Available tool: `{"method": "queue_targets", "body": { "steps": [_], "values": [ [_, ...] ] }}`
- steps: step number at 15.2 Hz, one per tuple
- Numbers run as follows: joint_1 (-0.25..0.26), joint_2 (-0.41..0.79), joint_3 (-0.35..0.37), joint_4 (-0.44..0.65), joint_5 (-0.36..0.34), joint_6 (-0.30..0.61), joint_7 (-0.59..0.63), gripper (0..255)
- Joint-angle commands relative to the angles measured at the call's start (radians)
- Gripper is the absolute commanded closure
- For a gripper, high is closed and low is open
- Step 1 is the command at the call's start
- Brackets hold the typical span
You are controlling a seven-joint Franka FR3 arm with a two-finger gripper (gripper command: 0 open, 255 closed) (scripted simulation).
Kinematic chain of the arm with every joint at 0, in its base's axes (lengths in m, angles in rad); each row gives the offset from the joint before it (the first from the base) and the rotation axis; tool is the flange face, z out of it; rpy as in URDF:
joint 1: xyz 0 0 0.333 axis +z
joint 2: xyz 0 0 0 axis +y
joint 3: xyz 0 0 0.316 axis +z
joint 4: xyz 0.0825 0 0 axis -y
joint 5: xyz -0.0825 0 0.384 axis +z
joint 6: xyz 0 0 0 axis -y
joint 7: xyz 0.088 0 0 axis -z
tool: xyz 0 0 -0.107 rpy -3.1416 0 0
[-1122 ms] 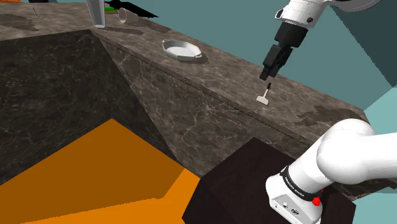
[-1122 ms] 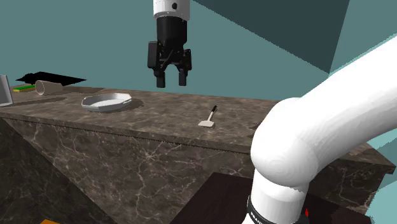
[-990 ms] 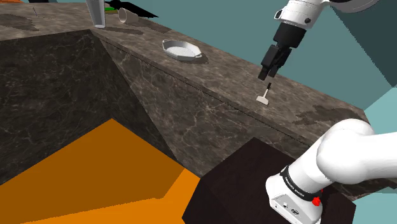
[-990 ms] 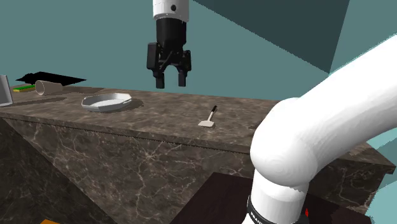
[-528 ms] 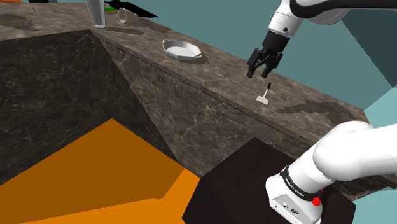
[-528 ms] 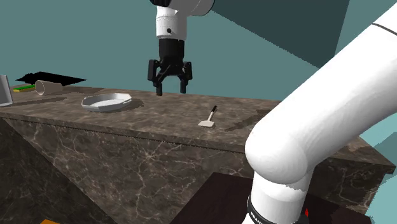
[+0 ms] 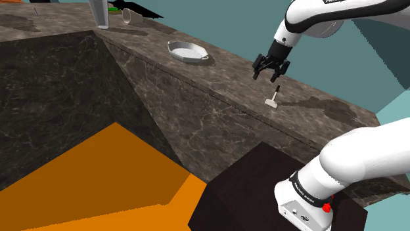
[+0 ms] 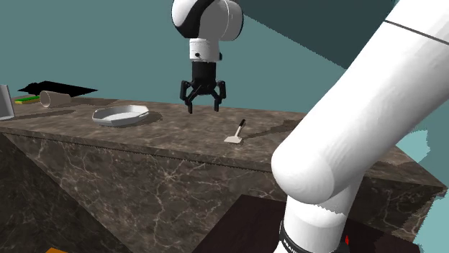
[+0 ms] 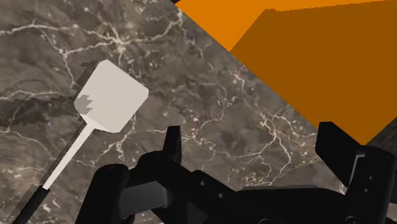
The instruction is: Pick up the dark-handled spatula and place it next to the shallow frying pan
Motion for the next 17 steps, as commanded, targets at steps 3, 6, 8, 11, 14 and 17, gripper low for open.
{"method": "queue_targets", "body": {
  "steps": [3, 6, 8, 11, 14, 17],
  "values": [
    [-0.061, 0.087, -0.027, 0.019, -0.026, 0.085, 0.087, 0],
    [-0.104, 0.148, -0.049, 0.035, -0.045, 0.143, 0.153, 0],
    [-0.132, 0.186, -0.064, 0.045, -0.056, 0.179, 0.196, 0],
    [-0.173, 0.240, -0.090, 0.060, -0.073, 0.229, 0.262, 0],
    [-0.212, 0.289, -0.117, 0.073, -0.090, 0.277, 0.328, 0],
    [-0.246, 0.329, -0.143, 0.083, -0.103, 0.317, 0.386, 0]
  ]
}}
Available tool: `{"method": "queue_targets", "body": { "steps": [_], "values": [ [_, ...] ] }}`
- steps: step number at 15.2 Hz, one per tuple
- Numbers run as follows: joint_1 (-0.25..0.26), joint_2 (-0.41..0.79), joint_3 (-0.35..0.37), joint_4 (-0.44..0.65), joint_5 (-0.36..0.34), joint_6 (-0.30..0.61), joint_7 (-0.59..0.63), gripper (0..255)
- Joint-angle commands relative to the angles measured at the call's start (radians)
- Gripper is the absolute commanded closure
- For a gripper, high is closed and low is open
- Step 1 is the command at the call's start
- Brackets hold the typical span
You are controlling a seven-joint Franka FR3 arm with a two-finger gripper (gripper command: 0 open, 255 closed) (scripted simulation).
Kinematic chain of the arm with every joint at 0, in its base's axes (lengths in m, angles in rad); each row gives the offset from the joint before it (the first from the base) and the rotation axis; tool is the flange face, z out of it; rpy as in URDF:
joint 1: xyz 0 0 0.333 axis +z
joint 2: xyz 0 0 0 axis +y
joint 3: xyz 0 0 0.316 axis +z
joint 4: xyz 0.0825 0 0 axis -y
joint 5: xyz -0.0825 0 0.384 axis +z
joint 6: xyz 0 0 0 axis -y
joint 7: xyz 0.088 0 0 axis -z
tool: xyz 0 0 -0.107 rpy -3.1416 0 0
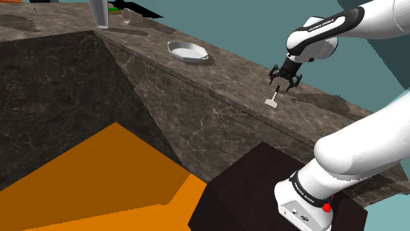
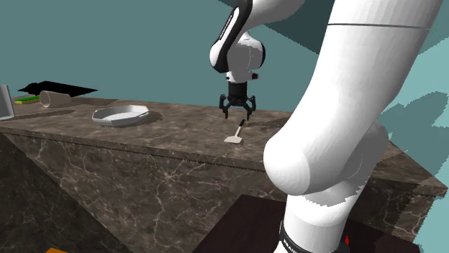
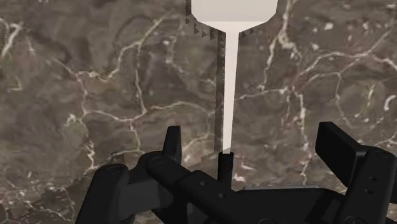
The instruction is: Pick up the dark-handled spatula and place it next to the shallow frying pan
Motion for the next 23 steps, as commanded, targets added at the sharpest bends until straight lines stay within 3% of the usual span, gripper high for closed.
{"method": "queue_targets", "body": {
  "steps": [1, 8, 15, 16, 23],
  "values": [
    [-0.010, 0.021, -0.008, 0.001, -0.003, 0.025, 0.020, 0],
    [-0.011, 0.085, -0.013, -0.029, 0.013, 0.116, 0.008, 0],
    [-0.011, 0.085, -0.013, -0.029, 0.013, 0.116, 0.008, 0],
    [-0.011, 0.085, -0.013, -0.029, 0.013, 0.116, 0.008, 255],
    [-0.011, 0.085, -0.013, -0.029, 0.013, 0.116, 0.008, 255]
  ]
}}
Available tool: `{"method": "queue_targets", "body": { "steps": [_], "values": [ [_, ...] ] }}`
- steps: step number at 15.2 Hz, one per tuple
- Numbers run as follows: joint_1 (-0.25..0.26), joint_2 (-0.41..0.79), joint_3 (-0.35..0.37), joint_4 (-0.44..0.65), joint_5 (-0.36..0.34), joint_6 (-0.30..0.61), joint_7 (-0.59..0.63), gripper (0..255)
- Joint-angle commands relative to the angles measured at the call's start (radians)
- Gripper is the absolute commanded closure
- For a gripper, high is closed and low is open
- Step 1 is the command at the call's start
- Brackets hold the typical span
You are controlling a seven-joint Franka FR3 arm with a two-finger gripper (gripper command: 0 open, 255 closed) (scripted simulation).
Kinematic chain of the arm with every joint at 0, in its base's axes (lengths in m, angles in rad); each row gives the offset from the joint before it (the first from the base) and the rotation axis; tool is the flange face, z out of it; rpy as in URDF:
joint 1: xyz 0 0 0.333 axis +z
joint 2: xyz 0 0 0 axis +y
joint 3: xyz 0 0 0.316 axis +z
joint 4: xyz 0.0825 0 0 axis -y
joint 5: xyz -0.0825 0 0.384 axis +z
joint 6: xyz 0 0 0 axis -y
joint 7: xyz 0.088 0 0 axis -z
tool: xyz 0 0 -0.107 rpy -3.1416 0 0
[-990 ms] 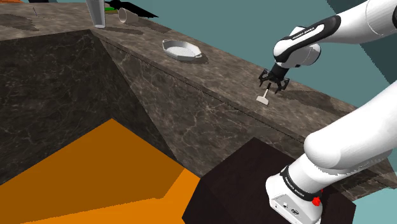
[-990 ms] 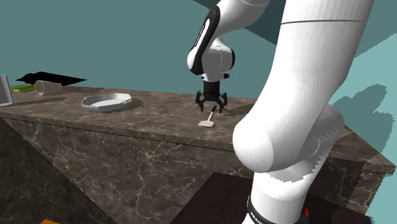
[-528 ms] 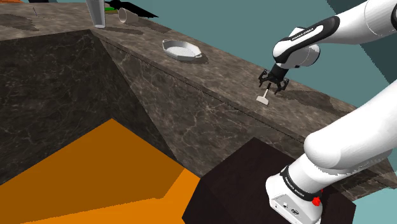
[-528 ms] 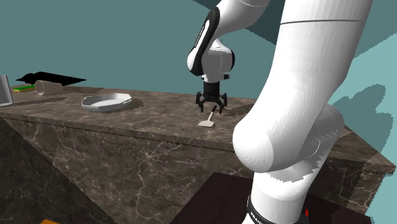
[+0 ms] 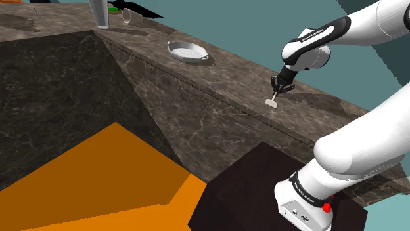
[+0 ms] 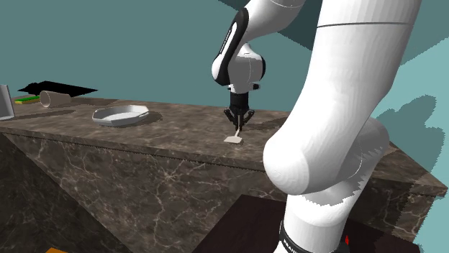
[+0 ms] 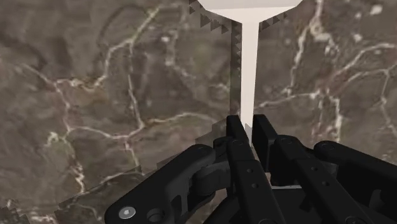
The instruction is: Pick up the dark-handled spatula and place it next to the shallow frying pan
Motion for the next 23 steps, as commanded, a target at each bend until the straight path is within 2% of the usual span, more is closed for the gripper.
{"method": "queue_targets", "body": {
  "steps": [1, 23],
  "values": [
    [0.000, 0.000, 0.000, 0.000, 0.000, 0.000, 0.000, 255],
    [0.001, -0.149, 0.013, 0.146, -0.027, -0.292, 0.016, 255]
  ]
}}
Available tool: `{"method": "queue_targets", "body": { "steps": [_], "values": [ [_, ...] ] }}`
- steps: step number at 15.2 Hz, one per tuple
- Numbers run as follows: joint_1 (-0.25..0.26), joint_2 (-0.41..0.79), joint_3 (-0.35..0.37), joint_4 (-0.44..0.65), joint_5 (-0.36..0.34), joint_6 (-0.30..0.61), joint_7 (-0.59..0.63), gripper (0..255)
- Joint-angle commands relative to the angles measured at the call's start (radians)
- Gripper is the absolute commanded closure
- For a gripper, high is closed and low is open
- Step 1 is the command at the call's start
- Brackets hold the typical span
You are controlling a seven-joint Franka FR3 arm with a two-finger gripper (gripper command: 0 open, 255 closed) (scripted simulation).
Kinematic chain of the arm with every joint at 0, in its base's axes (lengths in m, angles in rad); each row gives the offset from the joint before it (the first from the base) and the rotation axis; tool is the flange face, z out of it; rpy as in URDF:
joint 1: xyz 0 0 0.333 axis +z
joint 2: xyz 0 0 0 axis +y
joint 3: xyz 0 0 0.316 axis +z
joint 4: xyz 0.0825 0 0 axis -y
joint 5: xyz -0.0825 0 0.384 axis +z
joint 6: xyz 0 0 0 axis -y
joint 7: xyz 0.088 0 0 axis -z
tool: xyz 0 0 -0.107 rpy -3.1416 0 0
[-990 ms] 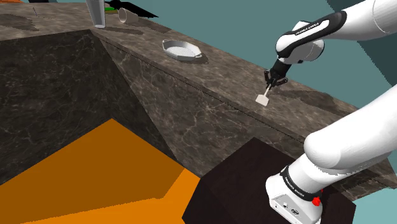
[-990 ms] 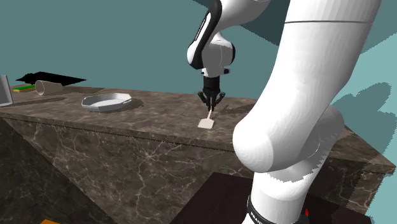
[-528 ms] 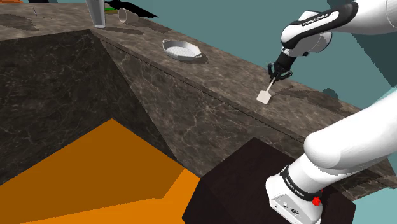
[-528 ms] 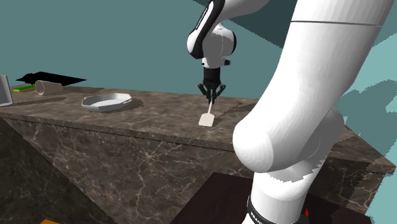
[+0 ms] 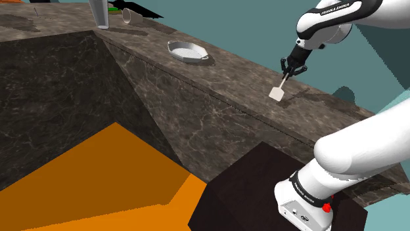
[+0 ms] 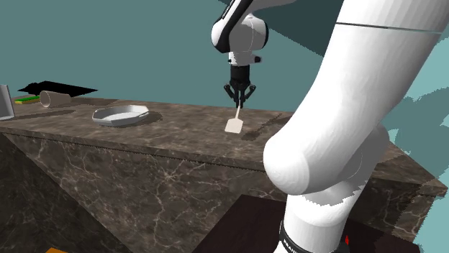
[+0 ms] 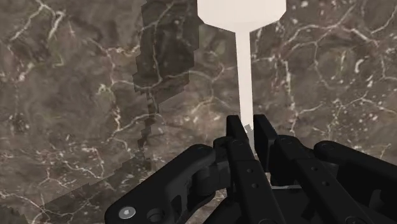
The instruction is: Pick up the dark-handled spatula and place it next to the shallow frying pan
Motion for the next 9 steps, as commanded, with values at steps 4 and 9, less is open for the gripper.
{"method": "queue_targets", "body": {
  "steps": [4, 9],
  "values": [
    [0.033, 0.019, 0.044, 0.044, 0.010, -0.030, 0.069, 255],
    [0.086, 0.079, 0.109, 0.109, 0.023, -0.042, 0.179, 255]
  ]
}}
